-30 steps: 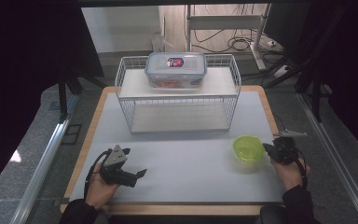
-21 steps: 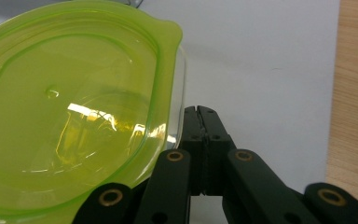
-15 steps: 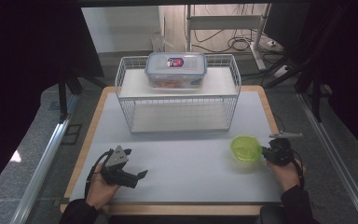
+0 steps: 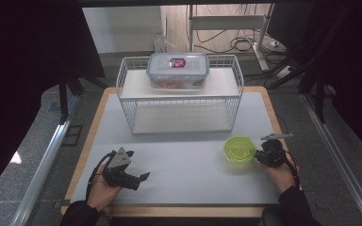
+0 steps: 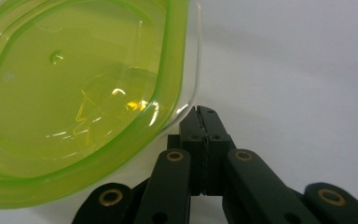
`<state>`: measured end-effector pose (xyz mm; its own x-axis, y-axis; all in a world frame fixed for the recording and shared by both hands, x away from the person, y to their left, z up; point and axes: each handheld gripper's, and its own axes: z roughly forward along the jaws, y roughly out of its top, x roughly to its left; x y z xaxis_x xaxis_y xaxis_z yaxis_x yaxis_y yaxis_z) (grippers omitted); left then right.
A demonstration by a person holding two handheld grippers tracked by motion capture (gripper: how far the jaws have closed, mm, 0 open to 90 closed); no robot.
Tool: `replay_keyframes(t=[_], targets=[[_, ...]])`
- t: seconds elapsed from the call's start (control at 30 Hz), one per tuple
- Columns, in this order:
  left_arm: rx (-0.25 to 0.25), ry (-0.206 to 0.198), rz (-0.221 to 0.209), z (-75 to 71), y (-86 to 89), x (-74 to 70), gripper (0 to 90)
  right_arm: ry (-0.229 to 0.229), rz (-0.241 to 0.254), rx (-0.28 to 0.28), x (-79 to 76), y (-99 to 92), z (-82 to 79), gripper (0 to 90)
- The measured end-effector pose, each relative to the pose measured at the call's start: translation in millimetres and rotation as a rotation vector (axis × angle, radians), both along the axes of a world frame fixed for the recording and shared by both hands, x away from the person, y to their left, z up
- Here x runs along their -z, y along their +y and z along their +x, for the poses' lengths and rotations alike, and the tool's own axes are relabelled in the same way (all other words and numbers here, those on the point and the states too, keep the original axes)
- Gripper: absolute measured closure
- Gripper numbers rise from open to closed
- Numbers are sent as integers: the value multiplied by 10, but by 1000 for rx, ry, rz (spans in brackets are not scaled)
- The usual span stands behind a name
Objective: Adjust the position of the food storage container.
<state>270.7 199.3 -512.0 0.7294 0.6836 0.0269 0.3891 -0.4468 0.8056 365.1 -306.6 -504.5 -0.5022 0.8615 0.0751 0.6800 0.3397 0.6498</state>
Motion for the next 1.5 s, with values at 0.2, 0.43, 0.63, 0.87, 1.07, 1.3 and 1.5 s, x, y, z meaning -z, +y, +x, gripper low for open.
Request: replay_keyframes(t=[0.2, 0.43, 0.63, 0.87, 1.07, 1.3, 1.5], targets=[[1, 7, 7, 6, -10, 13, 10, 14, 9, -27, 14, 85, -2, 899], [2, 9, 10, 8, -15, 17, 10, 23, -3, -73, 47, 264, 11, 898], [5, 10, 15, 10, -19, 22, 10, 22, -23, -110, 71, 425, 32, 898], [7, 13, 15, 11, -22, 26, 10, 25, -4, -145, 87, 593, 66, 899], [8, 14, 16, 13, -20, 26, 10, 46, 32, -172, 109, 750, 93, 899], [7, 25, 17, 17, -18, 32, 10, 53, 54, -231, 141, 1012, 120, 898], [7, 28, 21, 20, -20, 36, 11, 49, 57, -276, 161, 1237, 143, 898]])
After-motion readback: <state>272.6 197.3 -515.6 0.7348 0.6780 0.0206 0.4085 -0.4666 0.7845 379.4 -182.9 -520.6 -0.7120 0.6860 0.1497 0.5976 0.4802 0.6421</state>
